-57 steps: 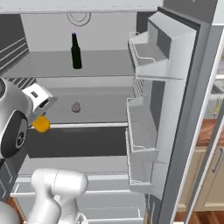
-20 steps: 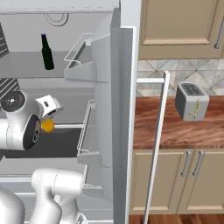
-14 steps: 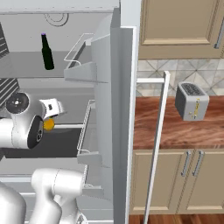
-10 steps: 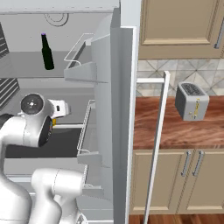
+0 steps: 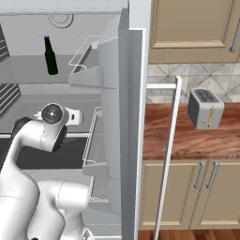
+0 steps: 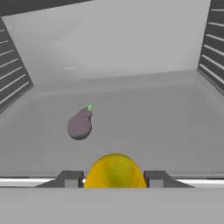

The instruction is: Place the beer on the top shelf of the fridge to keep it out of children's reach, and place the eggplant and mango on lower shelves for easy access.

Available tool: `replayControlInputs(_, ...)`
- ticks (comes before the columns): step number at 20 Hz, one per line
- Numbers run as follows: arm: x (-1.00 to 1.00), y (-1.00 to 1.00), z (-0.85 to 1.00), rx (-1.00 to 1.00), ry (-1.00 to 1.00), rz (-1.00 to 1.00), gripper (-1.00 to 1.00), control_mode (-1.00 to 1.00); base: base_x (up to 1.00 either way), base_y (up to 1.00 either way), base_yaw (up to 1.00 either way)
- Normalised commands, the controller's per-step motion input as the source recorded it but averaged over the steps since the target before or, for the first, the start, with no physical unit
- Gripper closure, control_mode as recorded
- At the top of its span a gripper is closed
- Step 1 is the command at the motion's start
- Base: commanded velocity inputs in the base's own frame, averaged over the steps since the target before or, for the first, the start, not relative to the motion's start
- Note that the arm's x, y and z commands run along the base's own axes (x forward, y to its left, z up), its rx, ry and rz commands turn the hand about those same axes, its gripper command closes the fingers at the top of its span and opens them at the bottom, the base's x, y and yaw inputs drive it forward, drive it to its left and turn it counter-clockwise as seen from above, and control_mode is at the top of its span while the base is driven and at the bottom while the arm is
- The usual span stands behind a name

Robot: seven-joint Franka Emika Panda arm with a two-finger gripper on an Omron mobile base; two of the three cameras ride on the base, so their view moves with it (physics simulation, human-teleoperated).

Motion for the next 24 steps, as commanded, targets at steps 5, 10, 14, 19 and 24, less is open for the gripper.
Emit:
replayControlInputs(5,0.77,0.23,-0.27,0.00,0.02,-0.11,1.00,-1.00,0.00,0.00,0.00)
replayControlInputs(10,0.88,0.20,-0.21,0.00,0.05,-0.11,1.00,-1.00,0.00,0.00,0.00)
replayControlInputs(14,0.90,0.14,-0.17,0.00,0.01,-0.08,1.00,-1.00,0.00,0.00,0.00)
replayControlInputs(19,0.77,0.05,-0.07,0.00,0.00,-0.04,-1.00,-1.00,0.00,0.00,0.00)
replayControlInputs(24,0.05,0.09,0.08,-0.01,0.00,0.00,-1.00,-1.00,0.00,0.00,0.00)
